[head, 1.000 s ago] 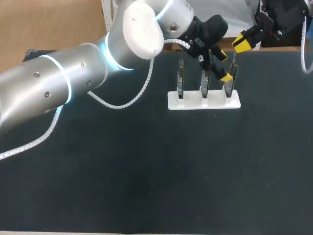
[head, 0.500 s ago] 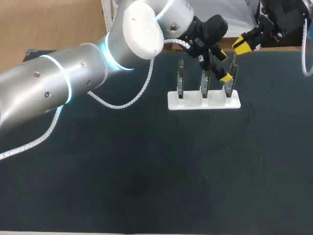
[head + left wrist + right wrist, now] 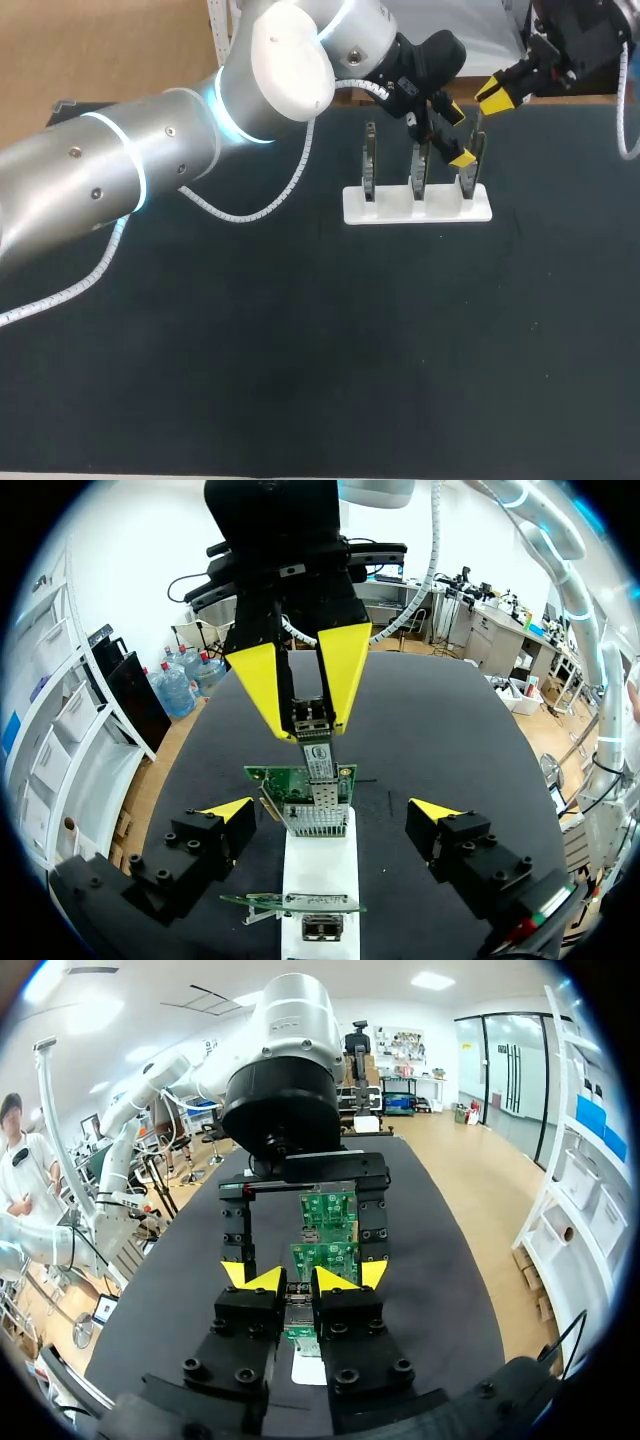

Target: Pick up the optical module with the left hand, and insert it into the network port with the right hand.

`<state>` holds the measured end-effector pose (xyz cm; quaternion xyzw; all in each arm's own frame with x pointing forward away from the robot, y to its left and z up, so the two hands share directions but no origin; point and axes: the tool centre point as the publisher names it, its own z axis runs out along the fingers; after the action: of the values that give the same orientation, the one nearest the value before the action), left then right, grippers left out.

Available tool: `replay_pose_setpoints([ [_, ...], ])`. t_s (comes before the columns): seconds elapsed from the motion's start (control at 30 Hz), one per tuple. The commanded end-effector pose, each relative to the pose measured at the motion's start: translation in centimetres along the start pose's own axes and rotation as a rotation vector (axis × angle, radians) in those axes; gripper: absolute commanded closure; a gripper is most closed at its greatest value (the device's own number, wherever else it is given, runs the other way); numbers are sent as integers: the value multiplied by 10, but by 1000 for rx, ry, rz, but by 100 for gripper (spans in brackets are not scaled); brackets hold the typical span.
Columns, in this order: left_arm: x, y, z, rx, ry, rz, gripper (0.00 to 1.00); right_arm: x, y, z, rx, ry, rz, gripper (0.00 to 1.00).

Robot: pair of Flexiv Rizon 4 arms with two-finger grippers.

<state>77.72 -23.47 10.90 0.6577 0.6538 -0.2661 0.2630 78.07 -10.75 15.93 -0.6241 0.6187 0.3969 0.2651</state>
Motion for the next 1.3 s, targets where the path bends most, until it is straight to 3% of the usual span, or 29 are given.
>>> replay_pose_setpoints([
  [0.03, -1, 2, 0, 4, 3, 2, 0, 6, -2, 4, -1, 1, 3, 100],
  [0.17, -1, 2, 0, 4, 3, 2, 0, 6, -2, 5, 1, 1, 6, 100],
  [0.2, -1, 2, 0, 4, 3, 2, 0, 6, -3, 5, 0, 3, 6, 55],
  [0.23, -1, 2, 0, 4, 3, 2, 0, 5, -3, 4, 0, 3, 6, 0],
  [0.73, -1, 2, 0, 4, 3, 2, 0, -11, -1, -13, 12, -99, -17, 0],
  [0.77, -1, 2, 0, 4, 3, 2, 0, -11, -1, -13, 11, -100, -18, 12],
  [0.8, -1, 2, 0, 4, 3, 2, 0, -11, -1, -12, 10, -102, -15, 55],
  [0.83, -1, 2, 0, 4, 3, 2, 0, -10, -2, -11, 10, -101, -12, 84],
  [0.87, -1, 2, 0, 4, 3, 2, 0, -9, -2, -10, 8, -103, -8, 100],
  [1.3, -1, 2, 0, 4, 3, 2, 0, -5, -3, -2, -14, -83, -4, 100],
])
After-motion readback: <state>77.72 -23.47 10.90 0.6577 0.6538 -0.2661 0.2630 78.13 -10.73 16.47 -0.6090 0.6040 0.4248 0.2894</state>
